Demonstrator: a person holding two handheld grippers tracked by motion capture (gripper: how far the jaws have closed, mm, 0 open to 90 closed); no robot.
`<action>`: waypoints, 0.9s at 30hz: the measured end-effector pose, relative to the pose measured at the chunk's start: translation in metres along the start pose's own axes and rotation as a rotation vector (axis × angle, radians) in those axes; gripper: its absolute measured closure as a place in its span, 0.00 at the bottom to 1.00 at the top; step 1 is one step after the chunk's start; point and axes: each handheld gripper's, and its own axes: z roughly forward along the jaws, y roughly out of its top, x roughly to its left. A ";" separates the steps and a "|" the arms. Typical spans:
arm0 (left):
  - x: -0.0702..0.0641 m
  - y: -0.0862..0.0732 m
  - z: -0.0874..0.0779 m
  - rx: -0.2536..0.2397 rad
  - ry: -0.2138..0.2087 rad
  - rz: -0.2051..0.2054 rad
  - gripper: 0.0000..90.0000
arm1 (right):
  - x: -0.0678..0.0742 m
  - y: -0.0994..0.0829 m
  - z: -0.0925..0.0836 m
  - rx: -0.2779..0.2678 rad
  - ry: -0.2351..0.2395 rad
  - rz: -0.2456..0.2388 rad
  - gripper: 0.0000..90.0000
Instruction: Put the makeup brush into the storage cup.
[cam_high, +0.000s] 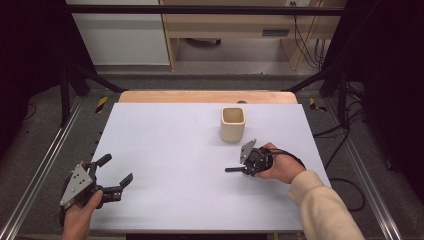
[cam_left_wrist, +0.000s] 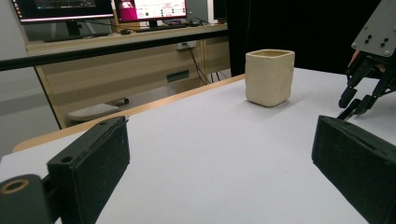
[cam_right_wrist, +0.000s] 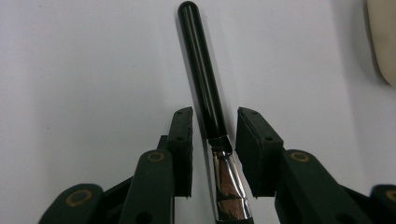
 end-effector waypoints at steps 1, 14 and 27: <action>0.000 0.000 0.000 0.000 0.000 0.000 0.04 | 0.000 0.000 0.000 0.006 0.005 -0.001 0.75; 0.001 0.000 0.000 0.002 0.007 0.004 0.05 | -0.001 -0.001 0.001 0.004 0.019 0.002 0.77; 0.001 0.000 -0.001 -0.003 0.016 0.002 0.05 | 0.002 0.002 0.002 0.025 0.029 0.065 0.87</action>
